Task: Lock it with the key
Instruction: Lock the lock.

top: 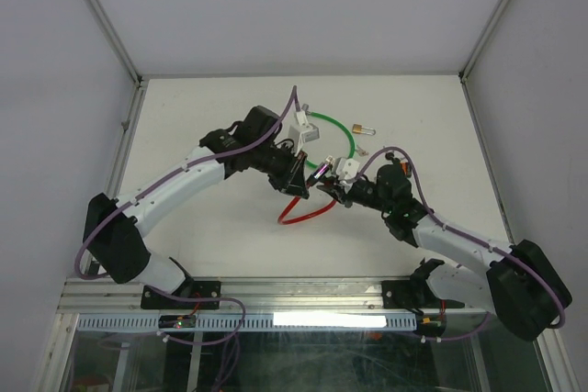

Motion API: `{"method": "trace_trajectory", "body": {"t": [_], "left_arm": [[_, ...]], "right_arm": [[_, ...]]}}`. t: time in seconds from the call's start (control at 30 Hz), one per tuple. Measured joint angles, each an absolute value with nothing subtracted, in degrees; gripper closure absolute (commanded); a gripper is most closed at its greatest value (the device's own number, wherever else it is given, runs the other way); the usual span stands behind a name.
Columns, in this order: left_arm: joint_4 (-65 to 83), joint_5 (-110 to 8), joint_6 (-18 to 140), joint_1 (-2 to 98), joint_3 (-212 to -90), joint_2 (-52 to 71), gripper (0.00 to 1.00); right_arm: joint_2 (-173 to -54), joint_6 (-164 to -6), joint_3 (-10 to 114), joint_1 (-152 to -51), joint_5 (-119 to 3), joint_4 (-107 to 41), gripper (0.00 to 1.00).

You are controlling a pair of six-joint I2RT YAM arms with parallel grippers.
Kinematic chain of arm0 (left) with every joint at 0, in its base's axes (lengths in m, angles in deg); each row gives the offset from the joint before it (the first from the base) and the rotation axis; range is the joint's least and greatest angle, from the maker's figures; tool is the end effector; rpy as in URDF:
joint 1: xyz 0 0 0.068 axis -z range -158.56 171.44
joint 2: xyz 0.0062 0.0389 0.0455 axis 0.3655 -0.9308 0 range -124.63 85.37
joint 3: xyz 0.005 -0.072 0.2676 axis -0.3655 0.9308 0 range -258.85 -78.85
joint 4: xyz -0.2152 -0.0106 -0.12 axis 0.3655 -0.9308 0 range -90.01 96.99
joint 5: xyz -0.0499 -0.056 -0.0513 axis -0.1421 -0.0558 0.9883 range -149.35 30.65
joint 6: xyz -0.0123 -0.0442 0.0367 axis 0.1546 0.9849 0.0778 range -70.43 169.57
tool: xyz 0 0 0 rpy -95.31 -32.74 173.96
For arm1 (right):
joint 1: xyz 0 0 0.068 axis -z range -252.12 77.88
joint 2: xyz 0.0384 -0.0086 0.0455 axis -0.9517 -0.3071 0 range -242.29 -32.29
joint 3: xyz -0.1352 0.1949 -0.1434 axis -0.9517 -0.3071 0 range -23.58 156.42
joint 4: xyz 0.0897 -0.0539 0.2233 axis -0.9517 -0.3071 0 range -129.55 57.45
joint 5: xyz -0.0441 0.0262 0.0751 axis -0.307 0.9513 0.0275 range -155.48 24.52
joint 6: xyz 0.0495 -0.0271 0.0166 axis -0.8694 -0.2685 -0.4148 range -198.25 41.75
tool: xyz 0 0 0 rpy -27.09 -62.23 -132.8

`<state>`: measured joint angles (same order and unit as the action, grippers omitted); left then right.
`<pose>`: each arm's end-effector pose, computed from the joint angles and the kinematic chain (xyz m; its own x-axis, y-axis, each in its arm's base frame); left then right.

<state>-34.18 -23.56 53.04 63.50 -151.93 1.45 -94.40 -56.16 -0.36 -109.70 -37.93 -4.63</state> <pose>0.2020 -0.2159 0.3107 -0.6331 0.5052 -0.5865 0.7738 0.3924 -0.4972 0.1625 0.1499 0.2325 0.1989 -0.2676 -0.9428 -0.8912 0.3508 -0.2876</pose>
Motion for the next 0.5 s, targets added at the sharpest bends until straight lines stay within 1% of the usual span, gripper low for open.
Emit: {"method": "trace_trajectory", "body": {"t": [0.17,0.33,0.5], "left_arm": [[-35.14,-21.77,51.55,63.48,-154.05,-1.87,1.0],[-36.16,-21.46,50.72,63.39,-154.97,-2.98,1.0],[-38.0,-21.37,50.02,62.98,-155.63,-4.03,1.0]], "right_arm": [[-94.64,-56.86,-0.82,-106.79,-35.31,-4.74,1.0],[-94.62,-56.44,-0.78,-105.28,-32.36,-6.09,0.84],[-94.59,-54.63,-0.16,-104.96,-30.7,-9.24,0.83]]}}
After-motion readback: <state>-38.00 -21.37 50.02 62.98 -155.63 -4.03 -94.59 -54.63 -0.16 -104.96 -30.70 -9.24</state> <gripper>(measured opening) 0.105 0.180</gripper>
